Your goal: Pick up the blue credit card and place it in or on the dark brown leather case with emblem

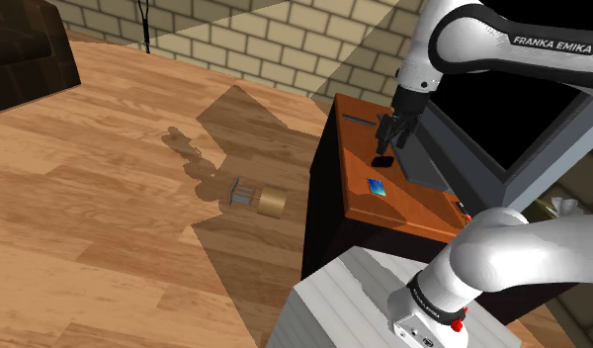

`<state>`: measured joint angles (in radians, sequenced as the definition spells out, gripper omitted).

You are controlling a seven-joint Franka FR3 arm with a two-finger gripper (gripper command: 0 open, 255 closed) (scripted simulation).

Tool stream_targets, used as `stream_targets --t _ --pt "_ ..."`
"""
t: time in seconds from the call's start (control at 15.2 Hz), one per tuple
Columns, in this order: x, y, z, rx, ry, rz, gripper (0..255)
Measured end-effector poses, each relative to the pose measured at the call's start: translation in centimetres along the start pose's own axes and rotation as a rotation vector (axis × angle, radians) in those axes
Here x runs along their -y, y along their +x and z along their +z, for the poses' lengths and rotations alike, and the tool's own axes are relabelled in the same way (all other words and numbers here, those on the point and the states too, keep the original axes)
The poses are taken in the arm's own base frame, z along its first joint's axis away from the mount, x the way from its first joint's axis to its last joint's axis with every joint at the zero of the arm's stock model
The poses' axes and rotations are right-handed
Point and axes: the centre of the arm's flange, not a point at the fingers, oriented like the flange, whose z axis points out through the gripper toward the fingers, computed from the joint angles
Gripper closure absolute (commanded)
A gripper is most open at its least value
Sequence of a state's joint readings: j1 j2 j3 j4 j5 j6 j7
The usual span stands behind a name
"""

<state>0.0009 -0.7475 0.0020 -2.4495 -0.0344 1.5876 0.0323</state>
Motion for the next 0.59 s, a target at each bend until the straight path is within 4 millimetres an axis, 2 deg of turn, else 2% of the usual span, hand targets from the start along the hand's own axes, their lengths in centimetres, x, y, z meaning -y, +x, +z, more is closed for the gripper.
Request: stream_targets --t 0.07,0.2,0.4,0.59 --pt "0.0 0.0 0.0 0.0 0.0 0.0 0" --pt "-0.9 0.9 1.2 0.004 0.013 0.058 0" --pt "-3.4 1.6 3.6 0.01 0.042 0.192 0" --pt "-6.6 2.5 7.1 0.018 0.073 0.336 0"
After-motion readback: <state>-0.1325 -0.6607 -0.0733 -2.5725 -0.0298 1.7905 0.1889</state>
